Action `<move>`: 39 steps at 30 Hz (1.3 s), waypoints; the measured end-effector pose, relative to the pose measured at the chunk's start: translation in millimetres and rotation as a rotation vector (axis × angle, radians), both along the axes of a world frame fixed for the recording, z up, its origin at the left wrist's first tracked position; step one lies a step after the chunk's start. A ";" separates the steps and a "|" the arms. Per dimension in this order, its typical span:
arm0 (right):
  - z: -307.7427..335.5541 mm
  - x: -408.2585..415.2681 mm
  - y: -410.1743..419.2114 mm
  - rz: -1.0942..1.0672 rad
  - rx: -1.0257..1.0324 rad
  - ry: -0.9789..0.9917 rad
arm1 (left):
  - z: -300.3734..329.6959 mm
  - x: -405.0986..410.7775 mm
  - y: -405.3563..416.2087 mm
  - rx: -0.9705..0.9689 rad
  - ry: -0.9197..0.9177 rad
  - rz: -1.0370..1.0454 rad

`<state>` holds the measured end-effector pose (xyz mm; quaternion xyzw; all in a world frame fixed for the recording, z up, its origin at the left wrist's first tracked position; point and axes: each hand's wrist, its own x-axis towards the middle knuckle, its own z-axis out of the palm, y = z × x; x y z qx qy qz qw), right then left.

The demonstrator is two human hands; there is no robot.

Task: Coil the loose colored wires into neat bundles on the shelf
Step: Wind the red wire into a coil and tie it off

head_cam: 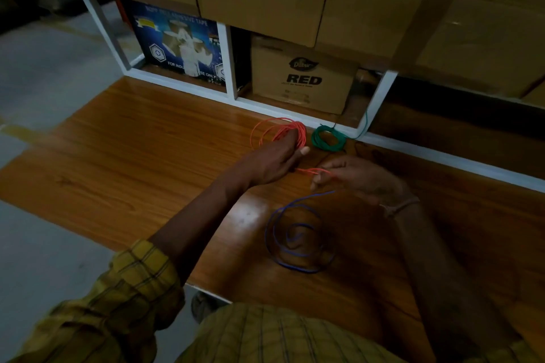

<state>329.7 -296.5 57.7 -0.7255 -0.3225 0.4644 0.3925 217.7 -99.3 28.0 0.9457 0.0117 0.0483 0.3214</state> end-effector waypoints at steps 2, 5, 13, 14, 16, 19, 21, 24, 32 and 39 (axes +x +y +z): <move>-12.7 1.9 -3.7 -0.107 0.100 0.213 | 6.3 -0.6 -0.7 -0.048 0.034 -0.035; -24.8 0.5 -6.0 -0.100 0.188 0.465 | 11.9 2.2 -2.7 -0.109 0.052 -0.045; -33.4 3.9 -21.3 -0.090 0.384 0.638 | 11.3 -0.5 11.7 -0.175 0.057 0.093; -32.9 4.4 -22.6 -0.074 0.397 0.601 | 9.0 -0.7 12.9 -0.154 0.058 0.104; -25.9 2.1 -23.8 -0.051 0.442 0.483 | 5.7 -1.0 11.7 -0.130 0.081 0.118; -16.2 6.3 -19.4 -0.172 0.595 0.374 | 0.4 -2.5 8.6 -0.208 0.145 0.101; -11.3 15.2 -15.0 -0.287 0.652 0.312 | -2.3 -6.2 4.0 -0.357 0.190 0.086; -9.7 32.3 -8.9 -0.432 0.641 0.215 | -2.2 -13.9 -7.7 -0.598 0.189 0.047; -6.6 55.8 3.1 -0.705 0.471 0.007 | -8.1 -32.7 -31.1 -0.768 0.232 -0.117; -28.1 62.3 16.0 -0.727 0.372 -0.130 | 3.7 -40.3 -38.8 -0.981 0.309 -0.191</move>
